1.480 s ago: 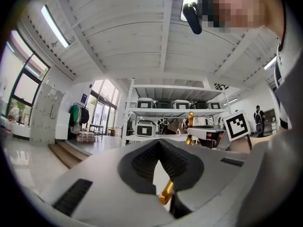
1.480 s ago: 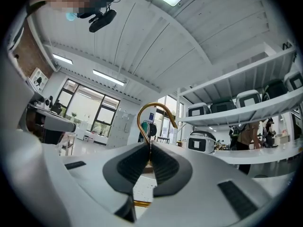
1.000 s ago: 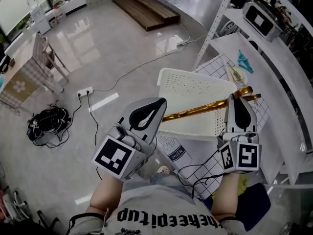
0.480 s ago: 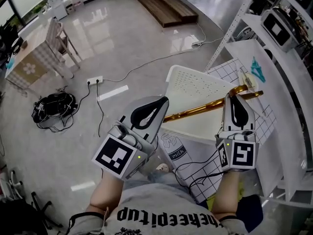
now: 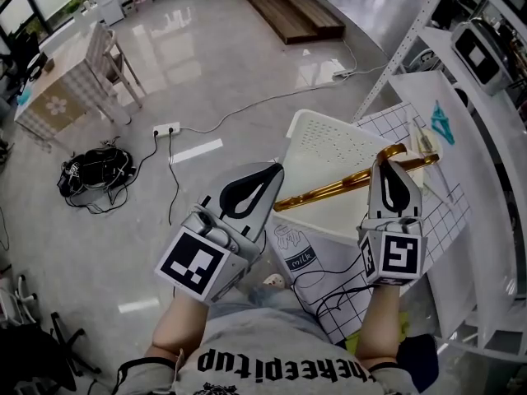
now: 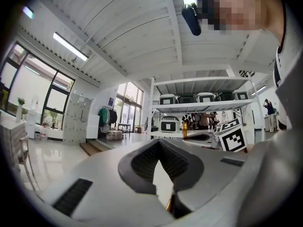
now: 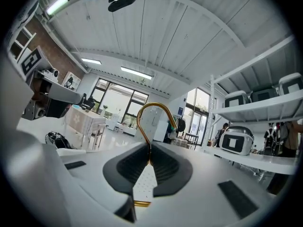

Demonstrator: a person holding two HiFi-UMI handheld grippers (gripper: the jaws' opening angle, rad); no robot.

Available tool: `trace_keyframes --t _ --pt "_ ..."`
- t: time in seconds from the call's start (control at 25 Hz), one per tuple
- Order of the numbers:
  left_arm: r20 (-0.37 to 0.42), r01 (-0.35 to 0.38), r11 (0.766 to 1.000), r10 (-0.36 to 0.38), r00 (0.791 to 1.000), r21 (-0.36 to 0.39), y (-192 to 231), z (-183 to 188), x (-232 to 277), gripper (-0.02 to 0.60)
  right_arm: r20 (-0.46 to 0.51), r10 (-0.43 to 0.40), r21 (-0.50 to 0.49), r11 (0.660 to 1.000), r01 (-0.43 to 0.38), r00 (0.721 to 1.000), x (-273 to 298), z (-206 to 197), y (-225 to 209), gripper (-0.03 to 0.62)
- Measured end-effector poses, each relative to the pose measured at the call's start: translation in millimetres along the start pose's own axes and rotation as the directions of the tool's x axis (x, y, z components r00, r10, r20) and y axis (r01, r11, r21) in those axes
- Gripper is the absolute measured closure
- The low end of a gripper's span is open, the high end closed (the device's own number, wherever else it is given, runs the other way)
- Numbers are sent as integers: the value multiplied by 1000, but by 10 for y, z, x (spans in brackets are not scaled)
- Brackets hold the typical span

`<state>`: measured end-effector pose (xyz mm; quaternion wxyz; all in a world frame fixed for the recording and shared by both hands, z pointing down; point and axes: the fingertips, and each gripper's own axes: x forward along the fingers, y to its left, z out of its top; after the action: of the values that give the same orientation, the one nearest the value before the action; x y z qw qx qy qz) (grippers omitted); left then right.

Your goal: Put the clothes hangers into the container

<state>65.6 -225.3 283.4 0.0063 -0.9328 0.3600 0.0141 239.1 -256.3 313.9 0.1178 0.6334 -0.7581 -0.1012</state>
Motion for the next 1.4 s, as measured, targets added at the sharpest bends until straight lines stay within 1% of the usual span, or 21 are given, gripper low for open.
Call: trace_keyframes --t 0.2,0.36,0.72,0.88,1.0,1.12,1.32,1.4 --pt "0 -11 1000 11 1000 -2 35 -12 19 568 -33 0 12 1000 0 999 66 -109 7 548" --pt "-2 -15 1000 15 1000 -5 69 -14 37 568 -59 9 60 998 -5 998 111 -207 0 548" --pt "-8 -15 1000 15 1000 -13 106 -39 71 568 -112 84 106 992 -72 990 200 -332 115 535" --pt "-9 -10 1000 10 1000 -15 121 -36 78 568 -128 127 148 983 -107 984 220 -368 169 504" --pt "-9 -7 1000 7 1000 -16 125 -39 79 568 -143 138 151 982 -116 980 227 -392 200 502" --pt "-8 -5 1000 5 1000 -17 122 -46 81 568 -183 171 163 976 -142 968 242 -457 262 502" --pt "-6 -5 1000 4 1000 -19 135 -37 83 568 -241 208 171 971 -169 948 265 -535 327 462" --pt "-8 -5 1000 5 1000 -18 138 -40 82 568 -254 223 173 968 -183 941 264 -557 353 462"
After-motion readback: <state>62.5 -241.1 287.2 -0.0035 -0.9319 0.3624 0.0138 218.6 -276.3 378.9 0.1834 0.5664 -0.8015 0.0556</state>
